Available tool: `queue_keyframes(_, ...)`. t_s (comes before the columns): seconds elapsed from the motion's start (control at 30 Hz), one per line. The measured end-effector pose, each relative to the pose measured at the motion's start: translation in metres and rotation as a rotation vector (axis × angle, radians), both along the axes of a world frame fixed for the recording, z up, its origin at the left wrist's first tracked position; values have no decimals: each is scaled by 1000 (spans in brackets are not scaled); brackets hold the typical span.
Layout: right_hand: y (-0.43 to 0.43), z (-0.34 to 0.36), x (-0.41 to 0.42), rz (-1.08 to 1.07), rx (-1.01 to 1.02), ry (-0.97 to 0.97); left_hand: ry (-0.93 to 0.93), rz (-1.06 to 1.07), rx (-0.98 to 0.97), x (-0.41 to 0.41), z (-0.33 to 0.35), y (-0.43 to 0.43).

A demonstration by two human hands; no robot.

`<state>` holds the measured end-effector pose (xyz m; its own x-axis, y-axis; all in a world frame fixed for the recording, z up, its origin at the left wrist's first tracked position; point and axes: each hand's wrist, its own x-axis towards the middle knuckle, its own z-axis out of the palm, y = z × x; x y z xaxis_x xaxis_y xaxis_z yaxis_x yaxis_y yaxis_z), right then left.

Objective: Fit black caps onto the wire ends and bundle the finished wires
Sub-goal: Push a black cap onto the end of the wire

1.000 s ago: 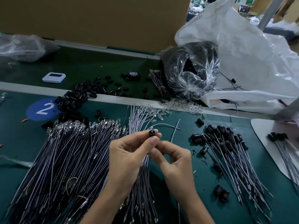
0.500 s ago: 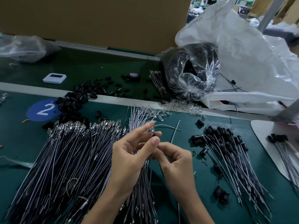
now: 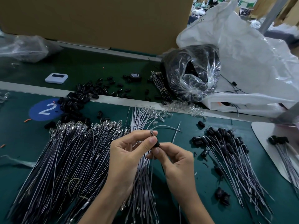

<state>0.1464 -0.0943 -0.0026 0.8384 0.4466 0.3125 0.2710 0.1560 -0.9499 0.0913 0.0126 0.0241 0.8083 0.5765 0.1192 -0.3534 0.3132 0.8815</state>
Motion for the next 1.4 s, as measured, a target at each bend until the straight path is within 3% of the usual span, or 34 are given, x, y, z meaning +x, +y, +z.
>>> queue_keyframes(0.57, 0, 1, 1, 67, -42, 60, 7, 134, 172, 1, 2, 4)
queue_keyframes(0.83, -1, 5, 1, 111, 32, 184, 30, 20, -31, 1, -1, 11)
queue_keyframes(1.4, -2, 4, 2, 81, -69, 89, 27, -60, -215, 1, -4, 15)
